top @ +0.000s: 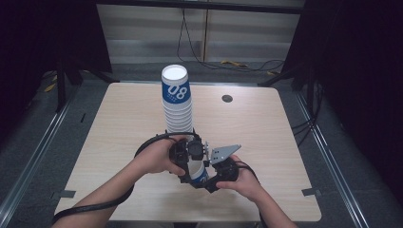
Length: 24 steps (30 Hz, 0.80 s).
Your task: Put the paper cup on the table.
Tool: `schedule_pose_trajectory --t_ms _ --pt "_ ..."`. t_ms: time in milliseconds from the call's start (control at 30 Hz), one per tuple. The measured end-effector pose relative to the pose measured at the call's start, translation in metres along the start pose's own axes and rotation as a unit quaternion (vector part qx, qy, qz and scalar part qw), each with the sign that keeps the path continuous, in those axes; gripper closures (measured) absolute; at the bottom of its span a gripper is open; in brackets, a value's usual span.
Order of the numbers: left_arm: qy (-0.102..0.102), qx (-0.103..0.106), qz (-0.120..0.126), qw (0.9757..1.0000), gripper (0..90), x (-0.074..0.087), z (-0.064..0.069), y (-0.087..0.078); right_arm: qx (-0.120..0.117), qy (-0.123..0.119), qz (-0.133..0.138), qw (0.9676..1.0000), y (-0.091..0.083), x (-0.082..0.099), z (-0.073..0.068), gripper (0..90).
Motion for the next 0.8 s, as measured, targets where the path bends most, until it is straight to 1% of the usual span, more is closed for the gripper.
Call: schedule_pose_trajectory --t_ms 100,167,200,233,267,400,467,500,533,600,700,800 --pt "-0.004 0.0 0.003 1.0 17.8 0.002 -0.001 0.001 0.003 -0.003 0.001 1.0 0.001 0.002 0.0 25.4" --pt "0.001 -0.004 0.011 0.9999 17.7 0.003 -0.001 0.002 0.003 -0.006 0.005 1.0 0.002 0.003 0.0 25.6" --pt "0.0 -0.006 0.016 0.9999 17.5 0.004 -0.001 0.001 0.001 -0.007 0.008 0.9999 0.001 0.004 0.001 25.6" --pt "0.002 -0.007 0.015 0.9999 17.4 0.004 -0.001 0.001 0.0 -0.01 0.011 0.9999 0.001 0.004 0.002 25.6" --pt "0.003 -0.009 0.02 0.9998 17.4 0.004 -0.001 0.001 0.001 -0.014 0.013 0.9998 0.001 0.005 0.003 25.6" --pt "-0.002 -0.005 0.019 0.9998 17.3 0.005 0.0 0.0 -0.003 -0.018 0.017 0.9997 0.001 0.007 0.003 25.6" --pt "-0.001 -0.009 0.023 0.9997 17.3 0.005 0.0 0.0 -0.005 -0.024 0.021 0.9995 0.002 0.008 0.004 25.6" --pt "-0.003 -0.006 0.022 0.9997 17.3 0.006 -0.001 -0.001 -0.005 -0.027 0.022 0.9994 0.001 0.009 0.004 25.6" --pt "-0.005 -0.009 0.026 0.9996 17.3 0.006 -0.001 -0.001 -0.008 -0.029 0.025 0.9992 0.001 0.01 0.005 25.6" --pt "-0.007 -0.007 0.028 0.9996 17.1 0.007 -0.001 0.0 -0.006 -0.031 0.027 0.9992 0.001 0.012 0.005 25.6" --pt "-0.011 -0.006 0.028 0.9995 16.7 0.008 -0.001 0.0 -0.005 -0.041 0.026 0.9988 0.002 0.014 0.006 25.6" --pt "-0.025 -0.005 0.037 0.999 16.8 0.01 -0.003 -0.004 -0.001 -0.047 0.022 0.9986 0.001 0.018 0.008 25.4"
Point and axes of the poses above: each handheld gripper's, and its own axes: y roughly forward along the jaws, x roughly out of its underside, z roughly to its right, the point moved 3 cm from there along y, roughly forward along the jaws, and after that the axes turned 14 degrees about z, right-handed, at the moved point
